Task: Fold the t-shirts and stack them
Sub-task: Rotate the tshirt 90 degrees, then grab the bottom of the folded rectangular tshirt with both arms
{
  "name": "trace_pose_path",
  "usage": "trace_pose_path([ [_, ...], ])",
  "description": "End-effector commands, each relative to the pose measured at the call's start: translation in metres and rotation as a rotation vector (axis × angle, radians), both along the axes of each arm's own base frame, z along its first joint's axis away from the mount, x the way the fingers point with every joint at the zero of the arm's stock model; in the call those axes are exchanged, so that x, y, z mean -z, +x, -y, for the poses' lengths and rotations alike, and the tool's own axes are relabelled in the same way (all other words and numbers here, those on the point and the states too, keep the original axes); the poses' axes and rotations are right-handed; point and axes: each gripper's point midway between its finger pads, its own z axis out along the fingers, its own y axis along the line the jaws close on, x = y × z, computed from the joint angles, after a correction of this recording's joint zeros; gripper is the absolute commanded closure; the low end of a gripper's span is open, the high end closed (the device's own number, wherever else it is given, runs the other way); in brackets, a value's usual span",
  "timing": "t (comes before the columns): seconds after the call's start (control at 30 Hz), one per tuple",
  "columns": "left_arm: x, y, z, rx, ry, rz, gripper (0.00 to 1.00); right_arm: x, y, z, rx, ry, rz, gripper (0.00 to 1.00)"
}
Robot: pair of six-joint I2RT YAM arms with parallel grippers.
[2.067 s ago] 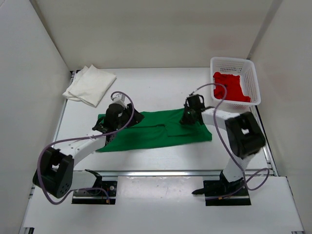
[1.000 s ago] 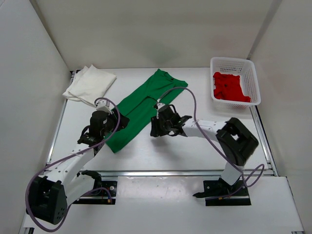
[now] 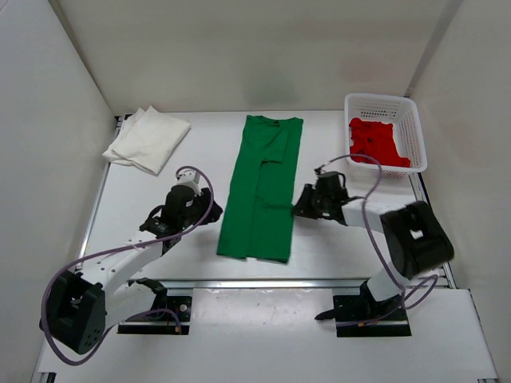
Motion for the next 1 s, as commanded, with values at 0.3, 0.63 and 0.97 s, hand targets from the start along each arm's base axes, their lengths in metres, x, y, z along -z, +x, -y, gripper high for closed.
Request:
trace_pose_path([
  [0.3,0.058,-0.061,0.011,0.163,0.242,-0.19,0.39,-0.022,-0.097,0.048,-0.027,-0.039,0.049,0.61],
  [0.63,0.089,-0.11,0.03,0.314,0.169,-0.354,0.38,0.011,-0.145,0.064,-0.001,-0.093,-0.042,0.64],
  [0.97,0.095,-0.129,0.051,0.379,0.092,-0.39,0.41,0.011,-0.158,0.046,-0.047,-0.015,-0.075,0.81],
])
